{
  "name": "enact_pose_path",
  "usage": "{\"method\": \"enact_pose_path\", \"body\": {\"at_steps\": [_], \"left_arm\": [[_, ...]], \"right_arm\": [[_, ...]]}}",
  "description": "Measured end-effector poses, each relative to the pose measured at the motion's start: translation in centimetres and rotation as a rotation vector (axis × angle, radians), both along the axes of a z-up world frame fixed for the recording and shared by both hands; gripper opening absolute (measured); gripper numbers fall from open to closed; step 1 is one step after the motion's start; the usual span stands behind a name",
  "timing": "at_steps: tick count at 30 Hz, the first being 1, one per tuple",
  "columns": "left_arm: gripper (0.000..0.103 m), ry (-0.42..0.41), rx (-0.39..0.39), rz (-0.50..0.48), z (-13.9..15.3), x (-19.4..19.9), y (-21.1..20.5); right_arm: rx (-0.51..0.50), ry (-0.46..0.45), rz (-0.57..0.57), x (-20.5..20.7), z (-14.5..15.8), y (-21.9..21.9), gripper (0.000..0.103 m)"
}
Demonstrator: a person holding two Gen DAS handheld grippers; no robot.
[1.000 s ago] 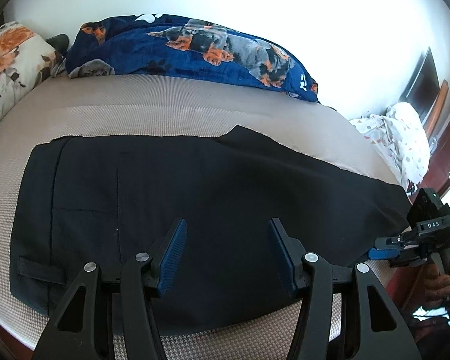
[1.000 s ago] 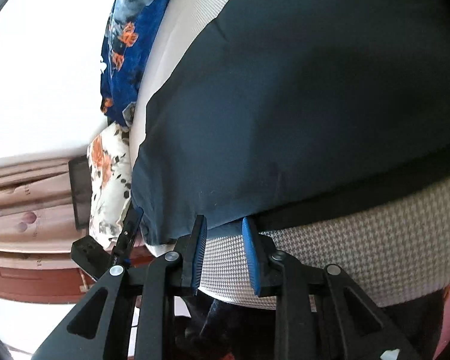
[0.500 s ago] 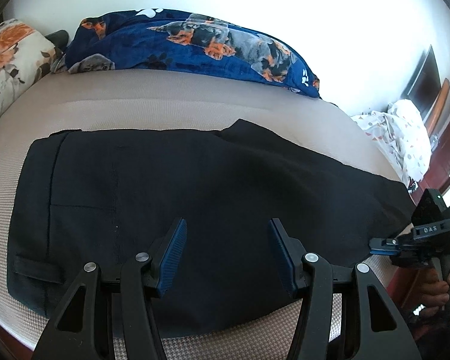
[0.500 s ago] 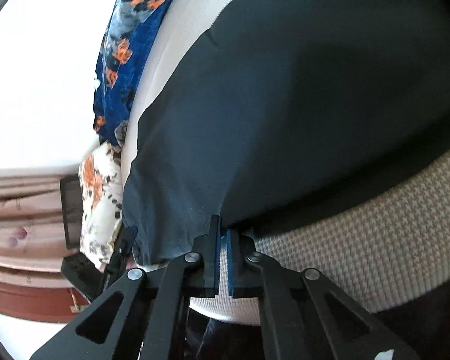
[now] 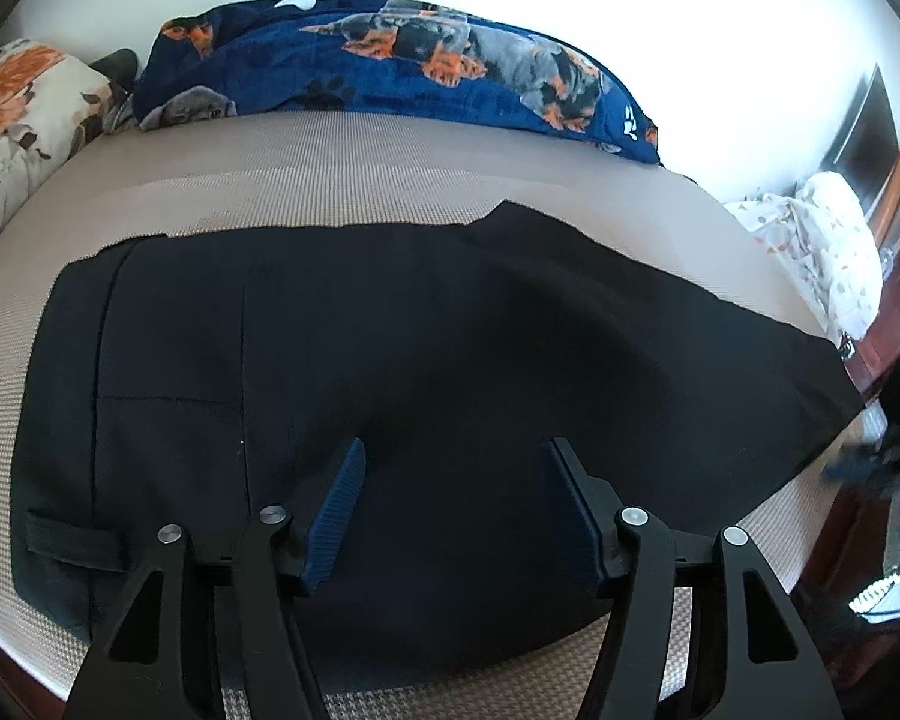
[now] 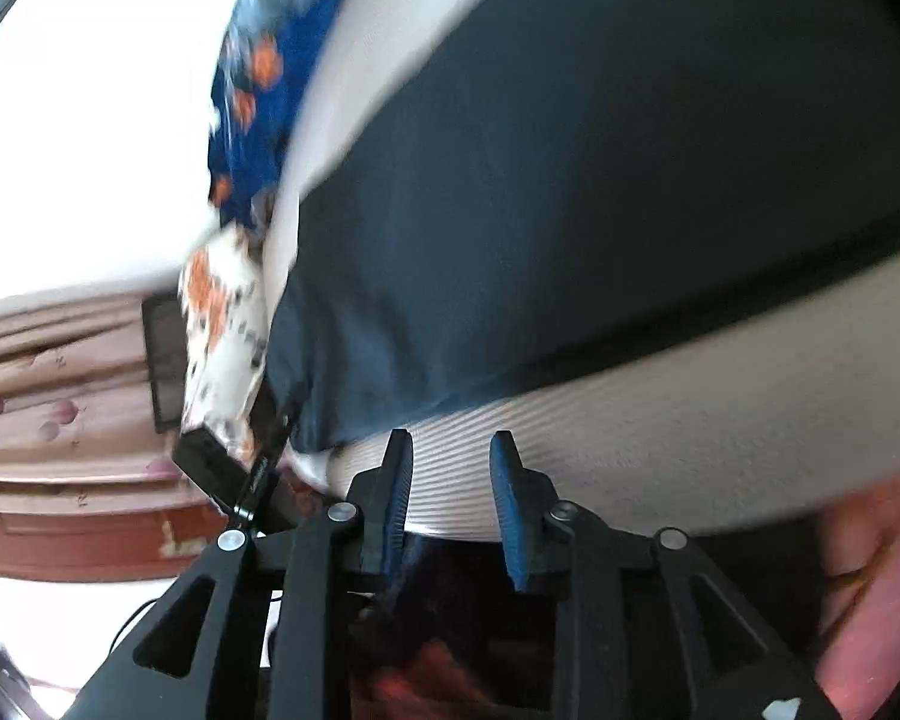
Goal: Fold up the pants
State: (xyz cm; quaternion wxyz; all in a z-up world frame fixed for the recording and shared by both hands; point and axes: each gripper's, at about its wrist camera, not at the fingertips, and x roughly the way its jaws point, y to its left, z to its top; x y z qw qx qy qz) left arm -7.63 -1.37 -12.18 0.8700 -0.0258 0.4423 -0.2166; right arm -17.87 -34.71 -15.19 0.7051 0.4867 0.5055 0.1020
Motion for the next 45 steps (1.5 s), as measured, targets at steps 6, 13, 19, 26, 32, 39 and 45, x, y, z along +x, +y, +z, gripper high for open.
{"method": "enact_pose_path", "body": {"at_steps": [6,13,19,26,32,39,45], "left_arm": [[0.063,-0.011,0.026,-0.004,0.0,-0.3,-0.3],[0.063,-0.023,-0.019,0.021,0.8,-0.5,0.5],[0.063,-0.020,0.002,0.017,0.9,-0.4,0.0],[0.063,-0.007,-0.015,0.009,0.5,-0.4,-0.4],[0.063,-0.009,-0.016,0.008,0.5,-0.3,-0.4],[0.063,-0.008,-0.018,0.016,0.6,-0.1,-0.4],[0.063,-0.019,-0.020,0.021,1.0,-0.1,-0.3]], "right_arm": [[-0.283,-0.013,-0.613,-9.4,1.8,-21.1,0.030],[-0.156,-0.017,-0.769,-14.2,-1.5,-27.7,0.035],[-0.103,-0.086,-0.702,-12.5,-1.9,-27.0,0.035],[-0.236,-0.127,-0.606,-10.0,-0.5,-24.2,0.042],[-0.299,-0.143,-0.570,-9.2,-0.1,-24.1,0.019],[-0.352,-0.101,-0.545,-7.0,0.3,-23.5,0.013],[-0.443,-0.167,-0.498,-5.1,4.4,-20.5,0.012]]}}
